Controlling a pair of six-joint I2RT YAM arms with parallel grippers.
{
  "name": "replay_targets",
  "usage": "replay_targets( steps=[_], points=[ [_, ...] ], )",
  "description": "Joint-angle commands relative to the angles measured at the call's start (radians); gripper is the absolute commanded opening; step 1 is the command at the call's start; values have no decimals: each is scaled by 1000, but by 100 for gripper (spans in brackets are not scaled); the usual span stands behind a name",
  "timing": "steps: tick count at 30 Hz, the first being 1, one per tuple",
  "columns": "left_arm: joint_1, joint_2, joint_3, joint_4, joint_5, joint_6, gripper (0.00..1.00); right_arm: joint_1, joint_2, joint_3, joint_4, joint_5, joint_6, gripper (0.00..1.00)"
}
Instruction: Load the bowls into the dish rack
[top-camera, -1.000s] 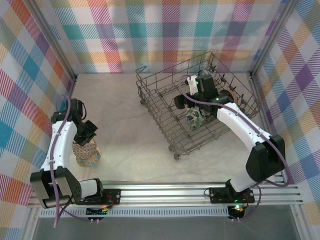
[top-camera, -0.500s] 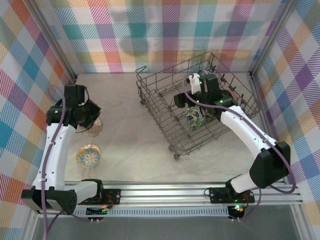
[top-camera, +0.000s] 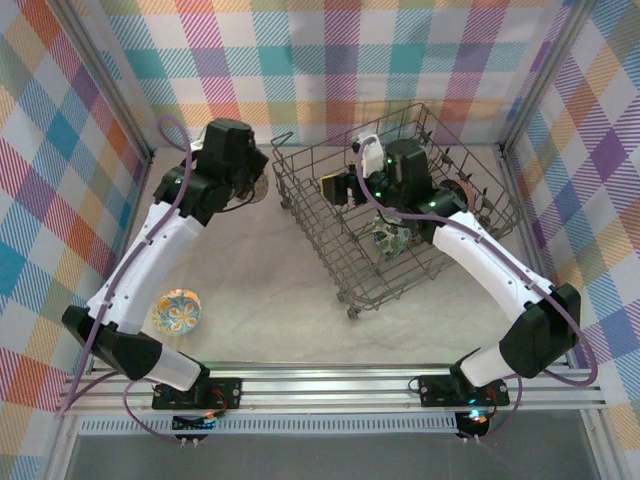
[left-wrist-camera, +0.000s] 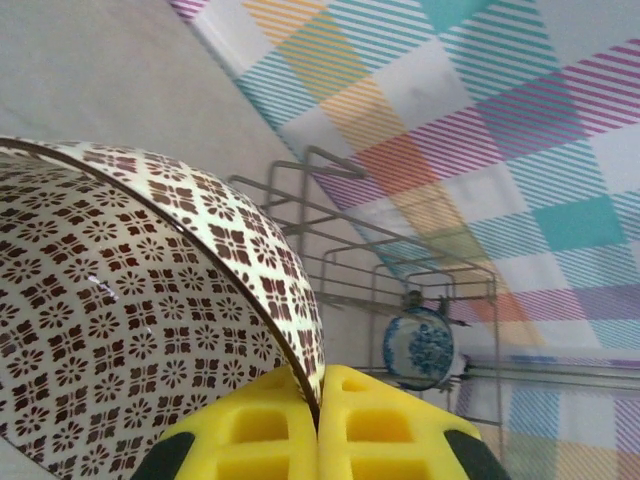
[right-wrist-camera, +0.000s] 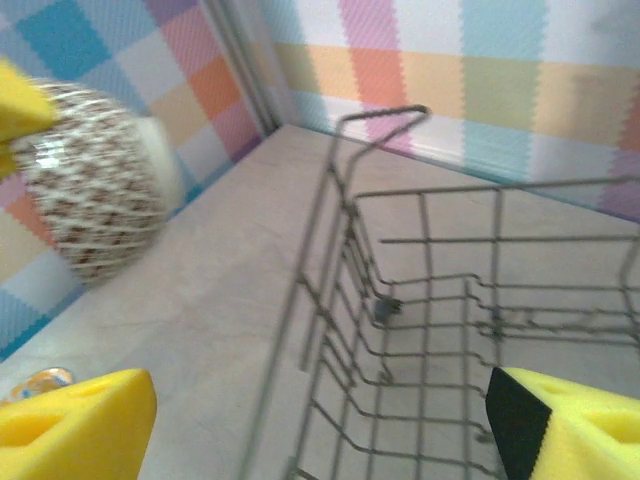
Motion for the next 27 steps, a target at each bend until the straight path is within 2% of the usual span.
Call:
replay_targets(
  steps=[1,6,11,15,22,27],
  points=[
    [-33,26,97,84,-80,-39,0,51,11,1,141,-17,-5,85],
    [-74,70,142,105,-76,-35,0,88,54,9,203,2,-6,80],
    [-76,94,152,113,-50,-50,0,98,115,29,254,55,11,74],
    [-79,113,188,100,-51,-44,0,101,145,25,346,22,28,71],
    [-79,138,202,98,-25,-46,0,102,207,42,402,33,49,65],
    [-81,140,205,105,-24,-51,0,104,232,41,464,76,69,56]
  ],
)
